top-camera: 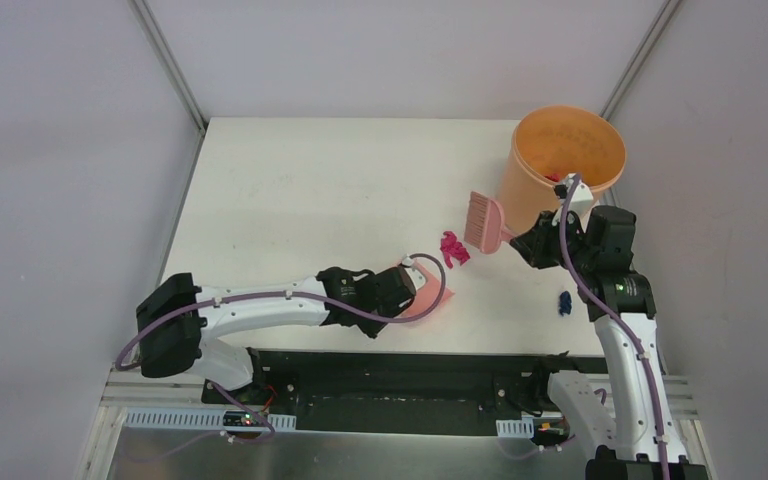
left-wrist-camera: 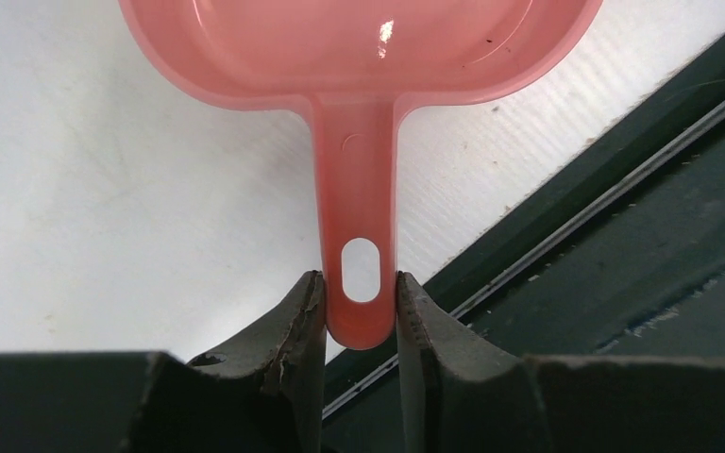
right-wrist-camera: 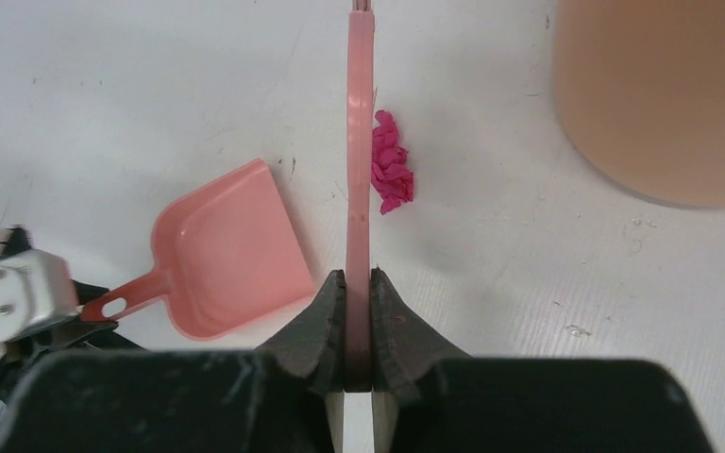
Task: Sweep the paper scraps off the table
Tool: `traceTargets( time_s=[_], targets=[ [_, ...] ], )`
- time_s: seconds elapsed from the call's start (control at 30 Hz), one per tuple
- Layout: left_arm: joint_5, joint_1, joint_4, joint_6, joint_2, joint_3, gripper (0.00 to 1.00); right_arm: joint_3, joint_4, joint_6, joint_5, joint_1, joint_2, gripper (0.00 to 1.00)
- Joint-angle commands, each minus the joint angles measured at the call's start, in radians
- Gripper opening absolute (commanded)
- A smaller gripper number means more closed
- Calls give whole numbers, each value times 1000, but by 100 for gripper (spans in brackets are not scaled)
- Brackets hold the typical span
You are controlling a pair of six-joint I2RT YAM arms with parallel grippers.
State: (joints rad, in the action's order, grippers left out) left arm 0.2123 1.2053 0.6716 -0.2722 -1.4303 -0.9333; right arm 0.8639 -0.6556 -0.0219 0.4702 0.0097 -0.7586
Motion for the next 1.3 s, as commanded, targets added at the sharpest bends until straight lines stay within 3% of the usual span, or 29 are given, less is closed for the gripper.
traceTargets(
  time_s=[0.0,0.17,0.37,0.5,0.67,0.8,0.9,1.07,1.27],
  targets=[
    [23,8,117,28,102,-160,0,66,9,37,-66,-8,-39,0],
    [83,8,301,120,94,-311,0,195,-72,99,-99,-8,-149,0],
    [154,-30,338,185,36,-349,0,334,-152,101,-131,37,-294,0],
    [21,-120,271,228,23,-301,0,357,-138,130,-273,176,-361,0],
    [-163,-237,152,250,72,-201,0,435,-148,190,-377,262,-468,0],
    [-106,-244,174,258,30,-177,0,482,-144,257,-460,341,-554,0],
    [-197,-244,183,257,3,-178,0,529,-148,290,-539,392,-632,0],
    [-211,-244,184,263,-4,-176,0,622,-182,309,-644,463,-754,0],
    [-393,-243,177,297,-25,-168,0,685,-215,301,-691,504,-841,0]
  ],
)
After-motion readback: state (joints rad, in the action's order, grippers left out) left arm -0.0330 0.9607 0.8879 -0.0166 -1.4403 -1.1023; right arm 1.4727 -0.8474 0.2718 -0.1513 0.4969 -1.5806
